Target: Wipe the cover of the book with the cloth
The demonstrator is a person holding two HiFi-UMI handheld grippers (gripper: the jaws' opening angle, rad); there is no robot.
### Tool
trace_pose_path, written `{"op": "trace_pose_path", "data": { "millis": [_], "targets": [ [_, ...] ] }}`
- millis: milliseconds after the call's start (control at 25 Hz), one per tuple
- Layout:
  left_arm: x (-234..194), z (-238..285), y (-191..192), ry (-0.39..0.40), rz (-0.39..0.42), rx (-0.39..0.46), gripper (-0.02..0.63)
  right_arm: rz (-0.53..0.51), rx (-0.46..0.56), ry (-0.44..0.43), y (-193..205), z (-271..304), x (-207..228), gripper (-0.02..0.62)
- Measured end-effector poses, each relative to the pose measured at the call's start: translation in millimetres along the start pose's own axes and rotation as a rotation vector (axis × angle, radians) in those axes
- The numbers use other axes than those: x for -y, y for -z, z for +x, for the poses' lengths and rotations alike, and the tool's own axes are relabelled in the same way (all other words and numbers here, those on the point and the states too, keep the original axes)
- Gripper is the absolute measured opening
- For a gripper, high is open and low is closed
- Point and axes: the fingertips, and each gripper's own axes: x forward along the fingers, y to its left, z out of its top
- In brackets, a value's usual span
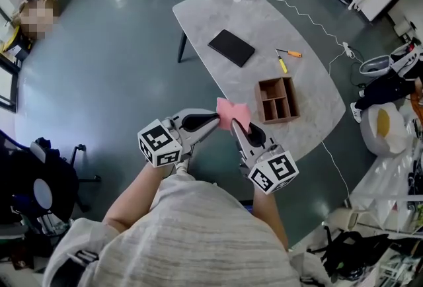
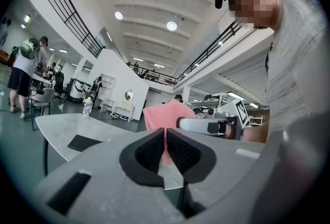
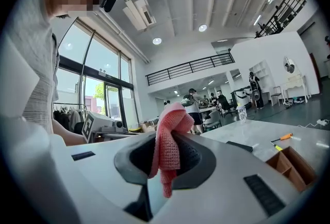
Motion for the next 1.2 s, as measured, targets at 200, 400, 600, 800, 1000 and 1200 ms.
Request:
{"op": "trace_pose_path", "data": {
  "millis": [200,400,600,800,1000,1200],
  "targets": [
    [-60.6,-26.8,-21.2,-0.011,0.004,0.021,0.026,0.0,0.001,0.0,-8.5,67.9,1.2,0.049],
    [-117.2,-56.7,-39.0,-0.008,0.015,0.037,0.026,-0.005,0.01,0.024,-13.1,130.2,-3.5,0.049],
    [-150.6,-74.5,-45.1,0.018,0.001,0.044,0.026,-0.02,0.004,0.045,-11.8,166.8,-12.0,0.049],
    [-170.0,-62.7,-37.1,0.046,-0.041,0.037,0.026,0.0,-0.028,0.075,-3.9,182.5,7.3,0.049],
    [-200.9,-35.9,-27.7,0.051,-0.064,0.018,0.026,0.007,-0.037,0.091,-1.2,201.6,48.7,0.049],
    [-238.1,2.4,-36.2,0.06,-0.049,-0.01,0.026,0.015,-0.01,0.098,-15.2,225.3,102.5,0.049]
  ]
}}
